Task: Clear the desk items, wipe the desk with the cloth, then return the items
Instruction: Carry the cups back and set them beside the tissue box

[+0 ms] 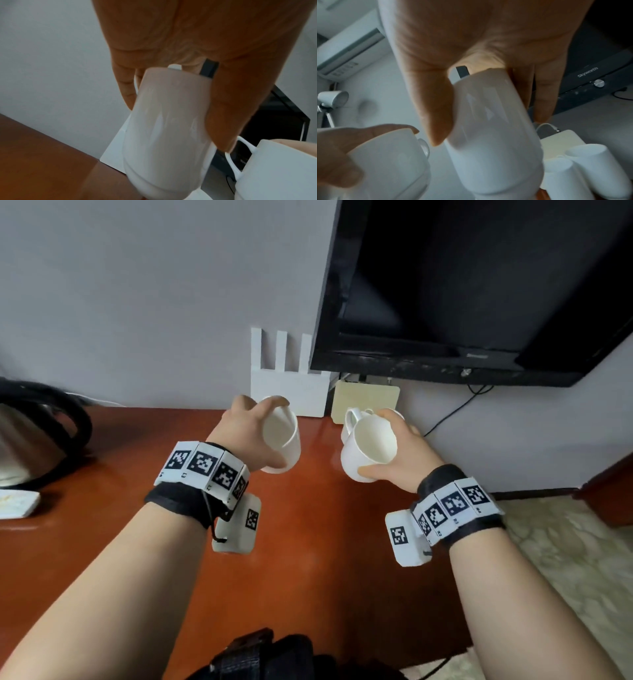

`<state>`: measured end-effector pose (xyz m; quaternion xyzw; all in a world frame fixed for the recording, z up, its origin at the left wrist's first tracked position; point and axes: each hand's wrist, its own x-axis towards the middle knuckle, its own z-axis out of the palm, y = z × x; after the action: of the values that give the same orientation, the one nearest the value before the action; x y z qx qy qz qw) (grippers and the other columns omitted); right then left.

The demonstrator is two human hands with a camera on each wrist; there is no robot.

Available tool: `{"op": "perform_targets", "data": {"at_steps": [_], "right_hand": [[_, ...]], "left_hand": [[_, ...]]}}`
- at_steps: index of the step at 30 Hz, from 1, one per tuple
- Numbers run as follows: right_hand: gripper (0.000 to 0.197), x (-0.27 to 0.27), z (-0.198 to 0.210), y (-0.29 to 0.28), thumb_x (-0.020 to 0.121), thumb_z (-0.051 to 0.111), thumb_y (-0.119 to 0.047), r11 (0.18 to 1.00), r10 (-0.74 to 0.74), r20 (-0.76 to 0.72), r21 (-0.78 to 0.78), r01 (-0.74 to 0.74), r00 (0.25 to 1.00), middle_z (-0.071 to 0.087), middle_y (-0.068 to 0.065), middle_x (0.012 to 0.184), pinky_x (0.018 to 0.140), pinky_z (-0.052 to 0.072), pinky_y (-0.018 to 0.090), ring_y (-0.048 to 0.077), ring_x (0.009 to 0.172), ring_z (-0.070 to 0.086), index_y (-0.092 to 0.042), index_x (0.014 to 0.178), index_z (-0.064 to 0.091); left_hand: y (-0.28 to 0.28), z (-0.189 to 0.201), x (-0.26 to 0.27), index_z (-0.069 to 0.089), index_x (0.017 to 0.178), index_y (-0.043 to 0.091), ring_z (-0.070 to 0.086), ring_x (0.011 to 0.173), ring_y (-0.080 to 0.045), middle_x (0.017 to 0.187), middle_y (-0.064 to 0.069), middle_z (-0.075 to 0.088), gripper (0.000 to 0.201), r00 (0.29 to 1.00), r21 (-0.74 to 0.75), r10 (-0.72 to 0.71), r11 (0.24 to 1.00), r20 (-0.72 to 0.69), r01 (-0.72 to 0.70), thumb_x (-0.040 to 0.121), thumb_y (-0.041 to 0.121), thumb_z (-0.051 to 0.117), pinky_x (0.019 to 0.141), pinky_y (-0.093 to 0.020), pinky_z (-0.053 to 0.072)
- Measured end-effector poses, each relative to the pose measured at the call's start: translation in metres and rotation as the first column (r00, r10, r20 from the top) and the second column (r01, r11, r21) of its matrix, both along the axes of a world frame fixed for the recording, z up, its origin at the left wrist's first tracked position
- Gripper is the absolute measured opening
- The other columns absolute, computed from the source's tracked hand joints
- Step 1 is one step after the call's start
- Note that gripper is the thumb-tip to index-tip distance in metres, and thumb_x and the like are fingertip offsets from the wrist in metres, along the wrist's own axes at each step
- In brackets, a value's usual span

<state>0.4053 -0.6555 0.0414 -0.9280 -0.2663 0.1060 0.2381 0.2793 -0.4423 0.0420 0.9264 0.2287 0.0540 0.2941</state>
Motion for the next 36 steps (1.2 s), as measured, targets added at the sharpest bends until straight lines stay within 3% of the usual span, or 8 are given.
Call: {"op": "perform_targets", "data": {"at_steps": [12,17,21,24,30,36], "right_hand": [[0.094,0.15,-0.035,-0.054,0.066,0.078,-0.031,0.978,0.095,-0.08,-0.177,-0.108,0.992,0.038,0.007,0.133,0.09,0.044,0.033,0.027,0.114,0.048,-0.04,0.138,0.018],[0.096,0.197,-0.06,-0.068,0.066,0.077,-0.031,0.956,0.141,-0.161,-0.234,-0.177,0.977,0.035,0.007,0.135,0.095,0.045,0.036,0.028,0.12,0.043,-0.039,0.14,0.016],[0.096,0.218,-0.079,-0.07,0.064,0.078,-0.032,0.952,0.163,-0.194,-0.226,-0.206,0.967,0.034,0.006,0.137,0.1,0.042,0.037,0.026,0.124,0.042,-0.041,0.139,0.019],[0.095,0.227,-0.092,-0.068,0.062,0.077,-0.036,0.943,0.178,-0.224,-0.24,-0.231,0.958,0.037,0.005,0.132,0.096,0.045,0.04,0.028,0.119,0.045,-0.045,0.135,0.017],[0.091,0.241,-0.112,-0.059,0.068,0.075,-0.033,0.944,0.191,-0.281,-0.21,-0.255,0.94,0.037,0.007,0.13,0.09,0.039,0.03,0.027,0.12,0.043,-0.039,0.139,0.02],[0.089,0.248,-0.118,-0.052,0.069,0.075,-0.034,0.943,0.191,-0.293,-0.208,-0.258,0.937,0.036,0.008,0.131,0.091,0.038,0.03,0.027,0.12,0.043,-0.039,0.139,0.02]], "left_hand": [[-0.073,-0.044,0.129,0.026,0.142,0.034,0.039,0.125,-0.03,0.133,-0.01,0.031,0.091,0.987,0.03,0.023,0.999,-0.157,-0.019,0.068,0.037,0.078,0.1,-0.039,0.042],[-0.099,-0.072,0.169,0.024,0.143,0.034,0.038,0.125,-0.029,0.131,-0.009,0.031,0.092,0.973,0.02,0.071,0.997,-0.221,-0.069,0.068,0.04,0.077,0.101,-0.039,0.042],[-0.111,-0.089,0.191,0.022,0.144,0.033,0.034,0.128,-0.03,0.135,-0.009,0.027,0.092,0.957,0.024,0.085,0.996,-0.277,-0.082,0.07,0.038,0.076,0.103,-0.04,0.04],[-0.119,-0.1,0.205,0.02,0.145,0.031,0.033,0.129,-0.031,0.138,-0.011,0.026,0.093,0.947,0.028,0.074,0.997,-0.313,-0.069,0.071,0.039,0.076,0.105,-0.04,0.038],[-0.128,-0.119,0.228,0.016,0.146,0.029,0.033,0.128,-0.03,0.137,-0.011,0.025,0.095,0.925,0.008,0.068,0.998,-0.374,-0.07,0.072,0.039,0.075,0.105,-0.039,0.038],[-0.13,-0.125,0.24,0.016,0.145,0.03,0.033,0.126,-0.029,0.136,-0.01,0.025,0.094,0.931,0.006,0.08,0.997,-0.357,-0.083,0.072,0.043,0.074,0.102,-0.037,0.037]]}}
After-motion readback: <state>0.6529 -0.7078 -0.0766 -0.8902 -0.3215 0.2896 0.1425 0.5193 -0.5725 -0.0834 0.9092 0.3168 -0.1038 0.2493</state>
